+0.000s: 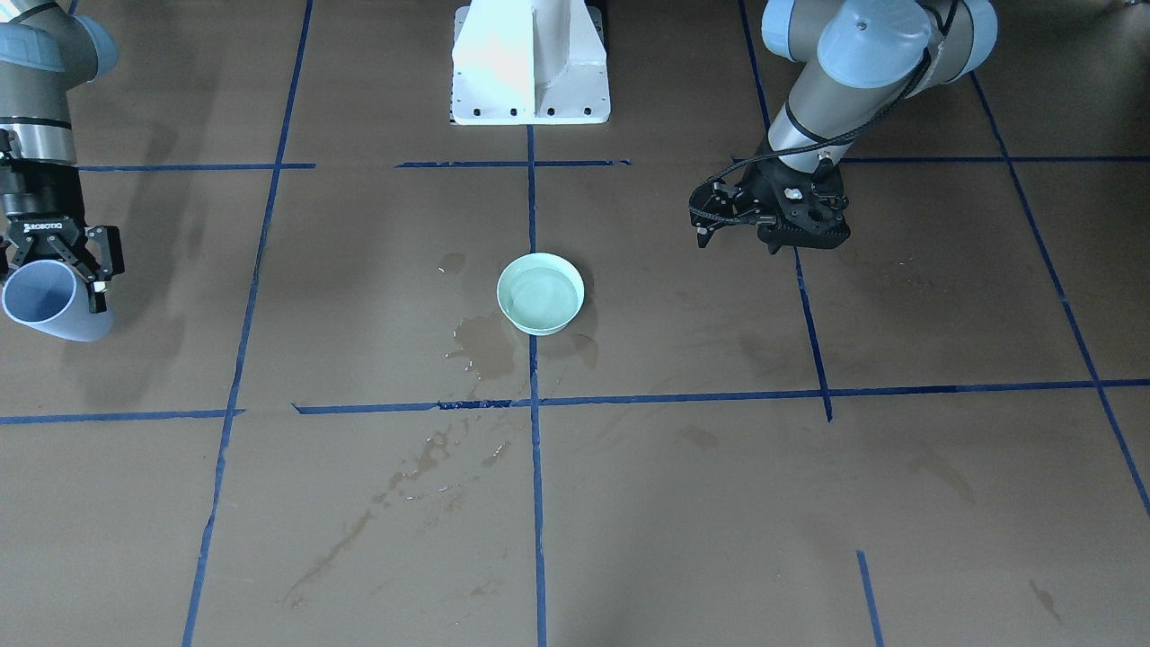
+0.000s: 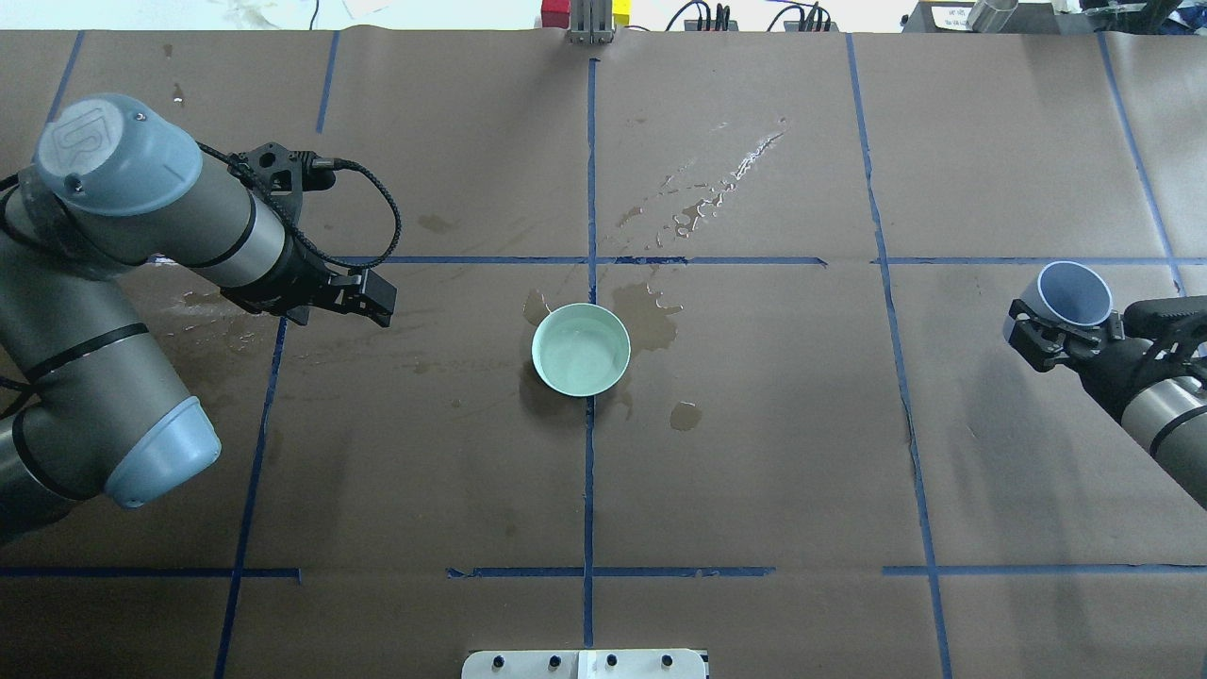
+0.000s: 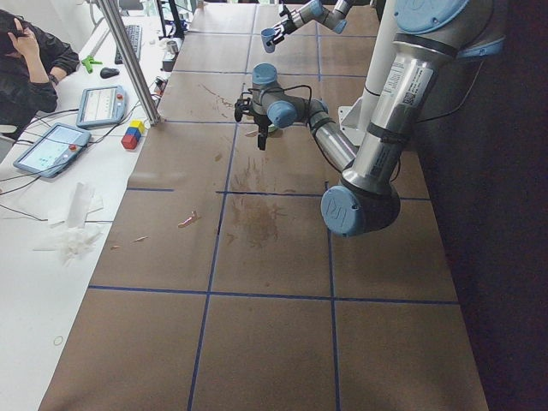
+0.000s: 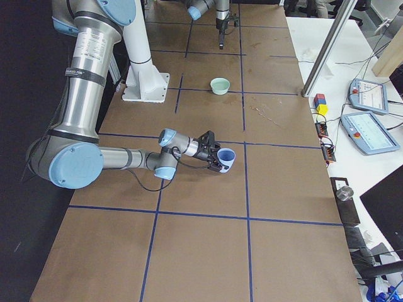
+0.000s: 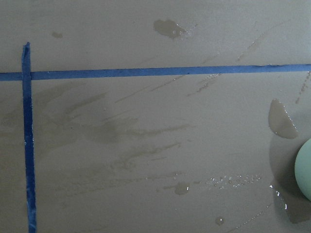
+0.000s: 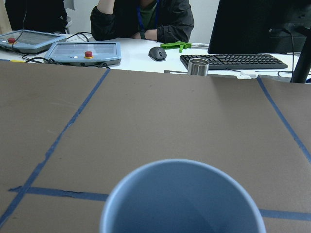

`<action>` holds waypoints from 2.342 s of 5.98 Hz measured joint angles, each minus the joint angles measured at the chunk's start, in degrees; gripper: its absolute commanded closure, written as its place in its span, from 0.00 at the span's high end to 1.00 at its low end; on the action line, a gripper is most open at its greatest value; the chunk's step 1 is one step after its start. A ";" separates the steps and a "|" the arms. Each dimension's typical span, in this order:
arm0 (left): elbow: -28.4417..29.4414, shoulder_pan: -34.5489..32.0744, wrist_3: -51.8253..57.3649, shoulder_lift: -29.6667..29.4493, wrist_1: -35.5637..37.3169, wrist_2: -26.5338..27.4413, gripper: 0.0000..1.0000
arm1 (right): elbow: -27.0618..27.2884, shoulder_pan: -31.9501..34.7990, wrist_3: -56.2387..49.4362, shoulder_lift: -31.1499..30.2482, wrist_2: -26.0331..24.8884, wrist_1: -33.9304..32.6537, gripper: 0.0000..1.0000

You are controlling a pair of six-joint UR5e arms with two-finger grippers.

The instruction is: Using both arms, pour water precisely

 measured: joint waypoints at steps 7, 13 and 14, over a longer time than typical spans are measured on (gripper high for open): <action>0.02 0.03 -0.74 -0.12 -0.06 0.00 1.00 | -9.27 1.11 0.02 1.26 0.26 8.96 0.43; 0.09 0.06 -0.46 -0.03 -0.07 0.00 1.00 | -9.48 1.11 -0.01 1.27 0.32 10.12 0.98; 0.06 0.04 -0.44 -0.06 -0.07 0.00 1.00 | -9.53 1.11 0.03 1.27 0.28 10.35 0.98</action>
